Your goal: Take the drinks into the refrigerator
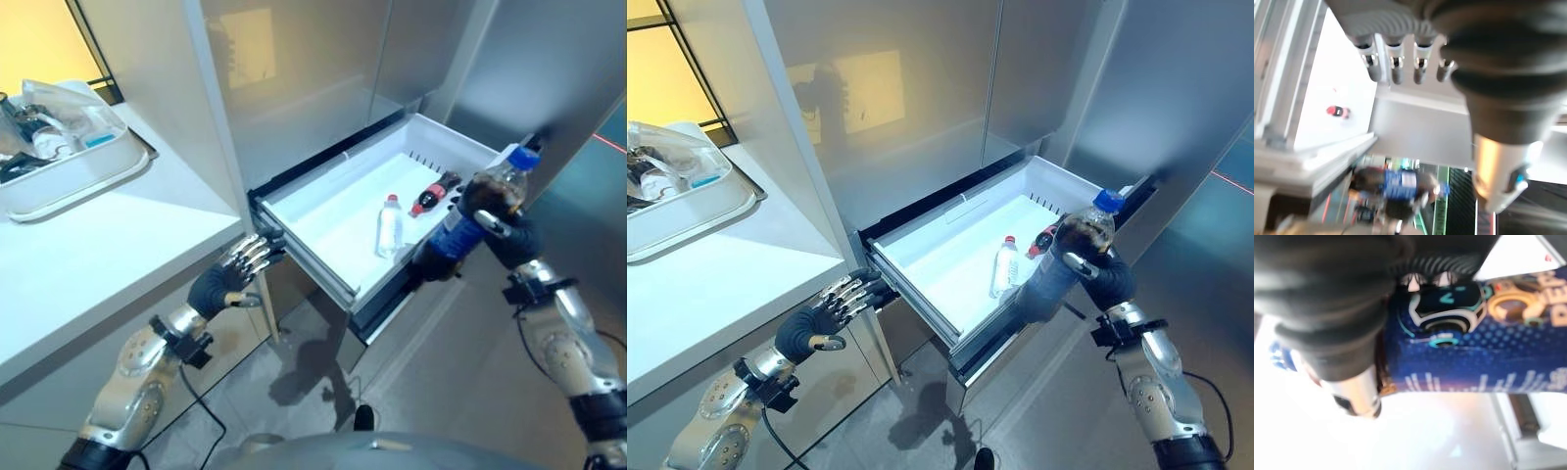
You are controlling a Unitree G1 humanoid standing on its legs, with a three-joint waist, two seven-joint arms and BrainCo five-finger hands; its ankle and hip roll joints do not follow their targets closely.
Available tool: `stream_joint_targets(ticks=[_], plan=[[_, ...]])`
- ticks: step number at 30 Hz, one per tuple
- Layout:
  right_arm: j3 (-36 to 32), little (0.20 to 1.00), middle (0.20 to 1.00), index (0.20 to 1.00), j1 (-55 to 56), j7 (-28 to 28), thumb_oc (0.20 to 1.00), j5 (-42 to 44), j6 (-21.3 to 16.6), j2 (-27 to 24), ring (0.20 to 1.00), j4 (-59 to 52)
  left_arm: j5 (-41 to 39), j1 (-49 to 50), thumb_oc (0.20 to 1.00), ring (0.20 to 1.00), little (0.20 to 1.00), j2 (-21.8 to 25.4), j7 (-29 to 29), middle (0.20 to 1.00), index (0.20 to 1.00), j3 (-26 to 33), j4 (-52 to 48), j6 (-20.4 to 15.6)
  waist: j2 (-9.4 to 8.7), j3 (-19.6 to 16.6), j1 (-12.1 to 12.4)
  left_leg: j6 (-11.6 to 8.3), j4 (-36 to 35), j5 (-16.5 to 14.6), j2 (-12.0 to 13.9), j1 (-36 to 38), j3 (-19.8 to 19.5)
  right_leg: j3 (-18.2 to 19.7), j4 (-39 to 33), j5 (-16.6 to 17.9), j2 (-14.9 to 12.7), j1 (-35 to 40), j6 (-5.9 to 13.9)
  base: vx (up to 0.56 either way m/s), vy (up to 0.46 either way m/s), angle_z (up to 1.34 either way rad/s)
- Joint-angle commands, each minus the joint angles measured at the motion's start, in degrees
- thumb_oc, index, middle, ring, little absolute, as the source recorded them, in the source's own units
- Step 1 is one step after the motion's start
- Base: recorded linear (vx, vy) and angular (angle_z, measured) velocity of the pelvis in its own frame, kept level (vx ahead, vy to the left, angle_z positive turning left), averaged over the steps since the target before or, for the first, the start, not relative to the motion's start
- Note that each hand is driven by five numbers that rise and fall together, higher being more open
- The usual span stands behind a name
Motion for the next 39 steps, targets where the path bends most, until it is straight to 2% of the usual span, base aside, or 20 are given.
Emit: stream_joint_targets(ticks=[1,7,12,20,27,31,39], plan=[[2.7,0.2,0.2,0.2,-20.6,-0.7,0.2,1.2,-6.8,-6.9,0.2,0.7,-5.4,-3.3,1.0,1.0,1.0,4.0,-2.7,1.0,1.0,-3.9,-4.5,-0.1,-0.08,0.6,1.2,2.23,0.5,-1.3,-0.9,-3.2,-4.7,-1.6,7.7,-8.6,-3.3,2.5,5.12,-0.03,-0.007,-0.07],[12.9,0.2,0.2,0.2,-34.9,-2.3,0.2,-1.3,-5.9,-11.4,0.2,7.6,-7.5,-5.3,1.0,1.0,1.0,7.7,-3.3,1.0,1.0,-7.4,-5.2,0.8,-0.09,2.2,2.1,1.89,0.6,-0.5,-0.7,-4.8,-4.4,-1.5,7.6,-8.2,-2.9,0.8,5.07,-0.03,-0.009,-0.04],[22.5,0.2,0.2,0.2,-48.1,-2.9,0.2,-3.9,-4.7,-12.6,0.2,13.4,-9.0,-7.5,1.0,1.0,1.0,9.0,-3.6,1.0,1.0,-10.4,-5.3,1.6,0.13,3.8,2.6,1.67,0.9,0.3,-0.5,-6.7,-4.5,-1.4,8.0,-8.0,-2.6,-1.2,4.89,-0.01,-0.001,0.0],[29.0,0.2,0.2,0.2,-59.4,-4.1,0.2,-5.0,-4.3,-9.4,0.2,20.6,-9.2,-9.9,1.0,1.0,1.0,11.0,-3.4,1.0,1.0,-13.3,-5.8,1.7,0.34,5.7,3.6,1.27,0.9,1.1,-0.2,-9.0,-4.9,-1.6,8.1,-7.9,-2.1,-3.1,4.66,0.0,0.0,0.0],[30.3,0.2,0.2,0.2,-61.2,-5.0,0.2,-6.4,-3.7,-5.3,0.2,25.2,-8.9,-11.6,1.0,1.0,1.0,12.0,-2.8,1.0,1.0,-14.8,-6.6,1.4,0.62,6.8,3.9,1.13,1.0,1.5,0.0,-10.1,-5.3,-2.0,8.9,-8.1,-2.0,-4.5,4.48,0.0,0.0,0.0],[32.0,0.2,0.2,0.2,-61.1,-5.7,0.2,-10.6,-2.4,-1.0,0.2,29.2,-7.6,-13.7,1.0,1.0,1.0,13.5,-2.0,1.0,1.0,-15.6,-7.5,0.6,1.15,8.1,4.2,1.0,1.0,2.0,0.1,-11.0,-5.4,-2.2,9.5,-8.2,-1.9,-5.5,4.28,-0.01,0.001,0.0],[34.0,0.2,0.2,0.2,-57.0,-4.8,0.2,-16.1,-0.9,3.1,0.2,29.0,-5.5,-15.6,1.0,1.0,1.0,15.0,-0.9,1.0,1.0,-16.3,-8.8,-0.7,1.88,10.2,4.6,0.79,1.4,2.4,0.2,-12.3,-5.7,-3.1,10.1,-8.2,-1.9,-6.6,4.09,-0.01,-0.004,0.0]])
